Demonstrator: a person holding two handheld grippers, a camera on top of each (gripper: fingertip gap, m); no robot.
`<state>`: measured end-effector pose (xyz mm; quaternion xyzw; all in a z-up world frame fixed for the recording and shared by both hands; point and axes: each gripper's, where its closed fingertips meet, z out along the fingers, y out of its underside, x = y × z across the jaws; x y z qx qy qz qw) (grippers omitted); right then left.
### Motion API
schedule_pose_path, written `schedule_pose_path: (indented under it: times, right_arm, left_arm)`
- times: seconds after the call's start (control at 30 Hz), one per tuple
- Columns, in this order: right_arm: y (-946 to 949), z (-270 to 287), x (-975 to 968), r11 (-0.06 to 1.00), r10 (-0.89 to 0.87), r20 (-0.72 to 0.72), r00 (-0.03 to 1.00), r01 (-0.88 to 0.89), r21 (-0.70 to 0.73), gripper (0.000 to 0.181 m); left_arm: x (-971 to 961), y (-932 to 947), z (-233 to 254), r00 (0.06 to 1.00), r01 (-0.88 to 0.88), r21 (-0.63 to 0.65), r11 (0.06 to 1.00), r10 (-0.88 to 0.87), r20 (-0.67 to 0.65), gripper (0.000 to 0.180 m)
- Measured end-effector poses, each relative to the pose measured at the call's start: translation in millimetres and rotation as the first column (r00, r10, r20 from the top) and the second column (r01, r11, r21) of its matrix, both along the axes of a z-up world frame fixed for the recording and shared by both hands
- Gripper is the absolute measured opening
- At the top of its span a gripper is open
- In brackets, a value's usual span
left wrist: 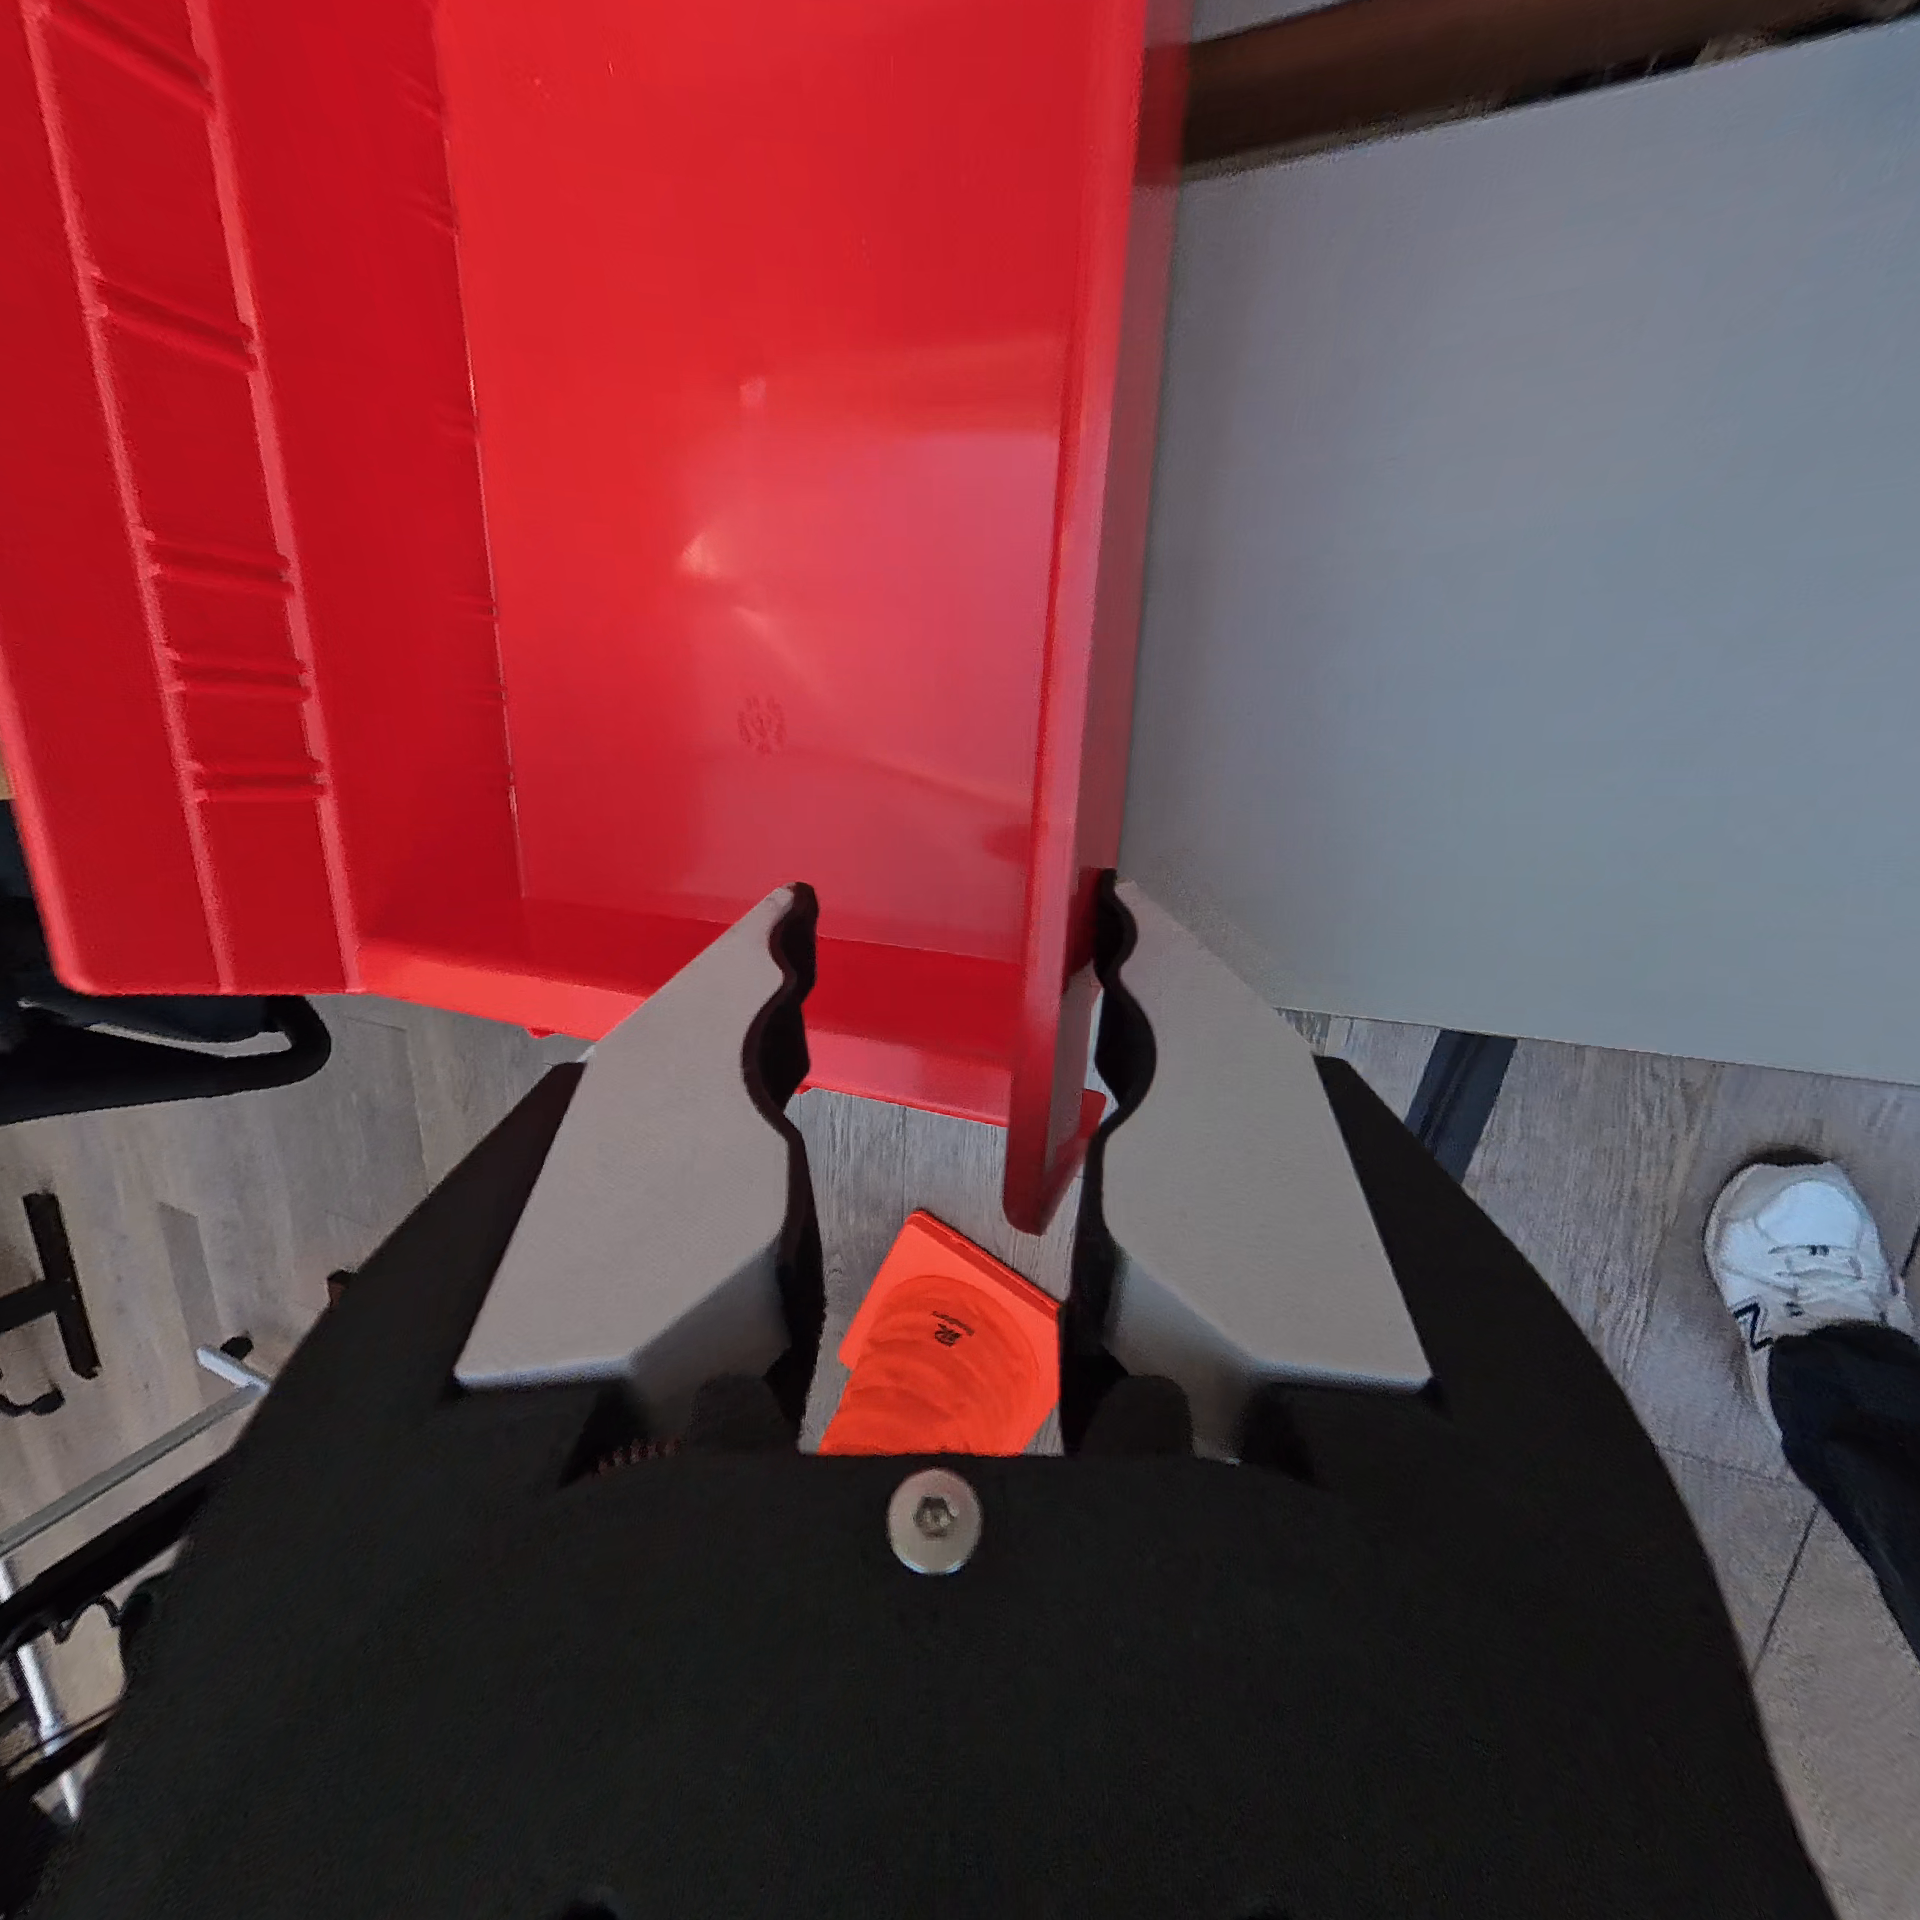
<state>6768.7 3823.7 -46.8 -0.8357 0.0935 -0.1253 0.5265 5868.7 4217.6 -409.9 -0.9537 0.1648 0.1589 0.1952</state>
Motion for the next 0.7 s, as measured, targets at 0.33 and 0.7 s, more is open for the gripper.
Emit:
schedule_pose_path:
  times: [0.33,0.7]
  right_arm:
    - [38,-18,-71,0.984,0.127,-0.003,0.992,-0.126,-0.126,0.060]
    - [12,-54,-27,0.993,-0.001,-0.082,0.997,-0.008,-0.117,0.059]
  left_arm:
    - [10,-12,-23,0.957,0.043,-0.018,0.999,-0.036,0.288,0.001]
    - [18,-18,26,0.938,-0.050,0.211,0.976,-0.027,0.345,0.051]
